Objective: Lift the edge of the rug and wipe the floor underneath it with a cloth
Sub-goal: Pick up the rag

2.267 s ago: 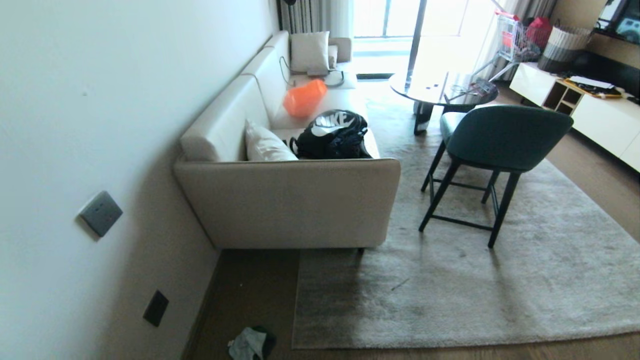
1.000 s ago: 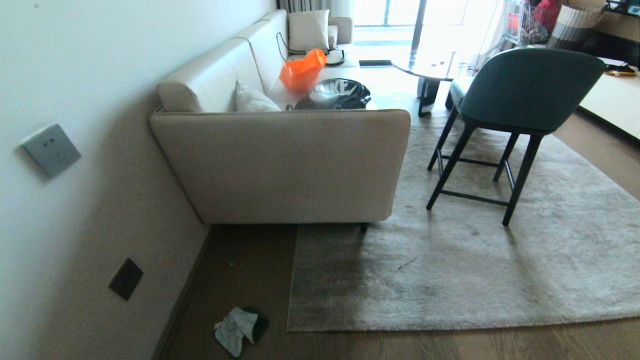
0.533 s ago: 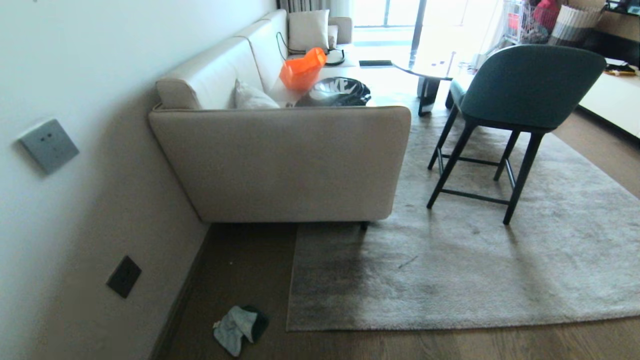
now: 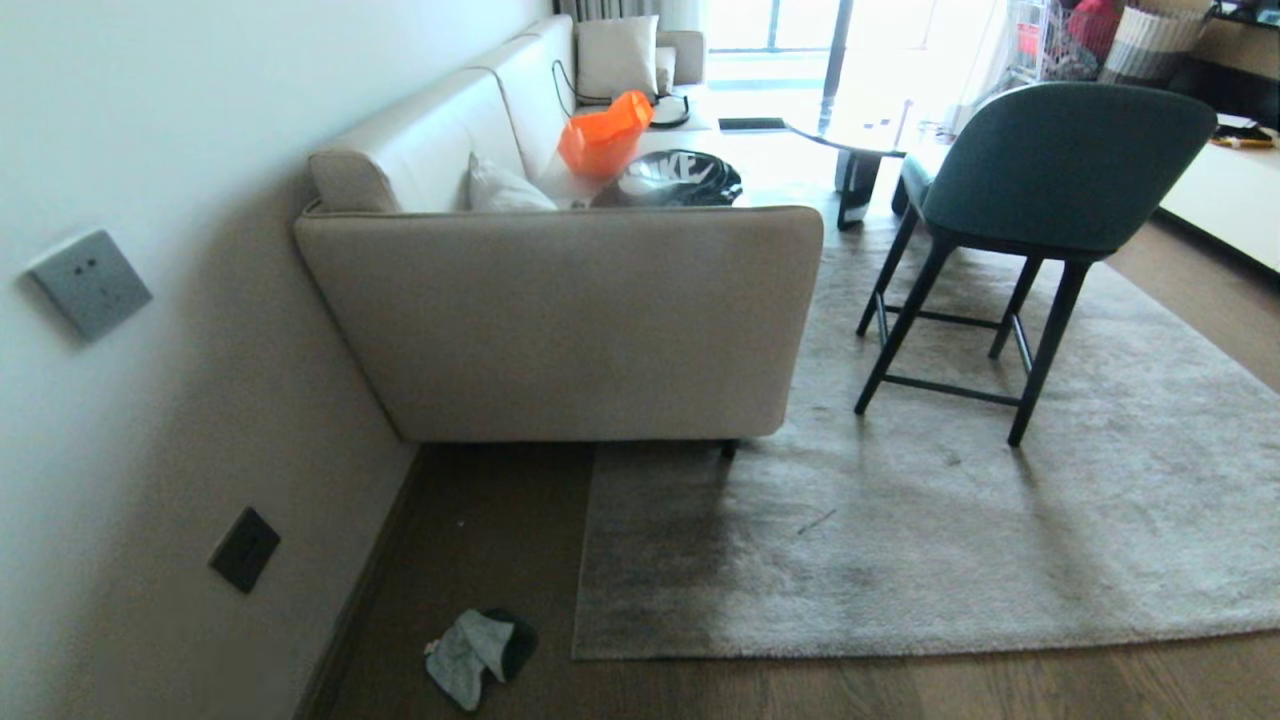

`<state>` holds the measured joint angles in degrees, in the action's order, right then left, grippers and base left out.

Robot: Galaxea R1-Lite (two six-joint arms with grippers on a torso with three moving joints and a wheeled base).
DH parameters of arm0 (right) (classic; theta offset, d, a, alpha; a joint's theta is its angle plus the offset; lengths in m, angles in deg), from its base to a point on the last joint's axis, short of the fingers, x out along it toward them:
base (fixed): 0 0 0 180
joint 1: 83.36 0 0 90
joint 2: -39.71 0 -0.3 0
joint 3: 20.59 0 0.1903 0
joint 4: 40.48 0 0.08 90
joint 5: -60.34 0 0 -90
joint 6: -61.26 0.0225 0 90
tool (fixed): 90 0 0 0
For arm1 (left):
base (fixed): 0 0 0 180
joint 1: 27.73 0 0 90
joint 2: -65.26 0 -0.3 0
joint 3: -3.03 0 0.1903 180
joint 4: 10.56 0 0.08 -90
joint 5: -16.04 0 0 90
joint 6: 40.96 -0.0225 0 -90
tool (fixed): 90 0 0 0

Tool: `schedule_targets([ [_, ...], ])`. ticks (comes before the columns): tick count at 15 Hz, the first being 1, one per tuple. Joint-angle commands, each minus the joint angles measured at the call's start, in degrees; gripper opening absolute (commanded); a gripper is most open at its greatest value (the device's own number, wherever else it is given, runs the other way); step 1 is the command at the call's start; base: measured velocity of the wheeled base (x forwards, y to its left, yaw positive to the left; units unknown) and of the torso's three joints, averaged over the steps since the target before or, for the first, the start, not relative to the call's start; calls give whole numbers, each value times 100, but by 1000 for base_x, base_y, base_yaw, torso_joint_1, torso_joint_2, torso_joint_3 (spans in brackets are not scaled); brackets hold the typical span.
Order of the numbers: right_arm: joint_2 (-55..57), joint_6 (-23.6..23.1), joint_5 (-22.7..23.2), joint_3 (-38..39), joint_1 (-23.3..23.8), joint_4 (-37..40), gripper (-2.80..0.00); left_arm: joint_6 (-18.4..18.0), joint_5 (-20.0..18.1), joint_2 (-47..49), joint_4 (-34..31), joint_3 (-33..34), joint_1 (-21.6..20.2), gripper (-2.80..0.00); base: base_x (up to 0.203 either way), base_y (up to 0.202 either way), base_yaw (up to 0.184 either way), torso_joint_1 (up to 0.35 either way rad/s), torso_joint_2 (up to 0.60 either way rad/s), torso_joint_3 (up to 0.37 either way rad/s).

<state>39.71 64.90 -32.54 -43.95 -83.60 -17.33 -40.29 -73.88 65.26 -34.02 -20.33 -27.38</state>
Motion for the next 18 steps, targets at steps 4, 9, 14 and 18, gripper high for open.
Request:
schedule_targets([
  [4, 0, 6, -1, 0, -2, -4, -280, 4, 1, 0, 1, 0, 0, -280, 0, 0, 0, 2, 6, 7],
  [9, 0, 6, -1, 0, -2, -4, -280, 4, 1, 0, 1, 0, 0, -280, 0, 0, 0, 0, 0, 0],
  [14, 0, 6, -1, 0, -2, -4, -280, -14, -7, 0, -1, 0, 0, -280, 0, 0, 0, 0, 0, 0],
  [18, 0, 6, -1, 0, -2, -4, -280, -14, 1, 0, 1, 0, 0, -280, 0, 0, 0, 0, 0, 0],
])
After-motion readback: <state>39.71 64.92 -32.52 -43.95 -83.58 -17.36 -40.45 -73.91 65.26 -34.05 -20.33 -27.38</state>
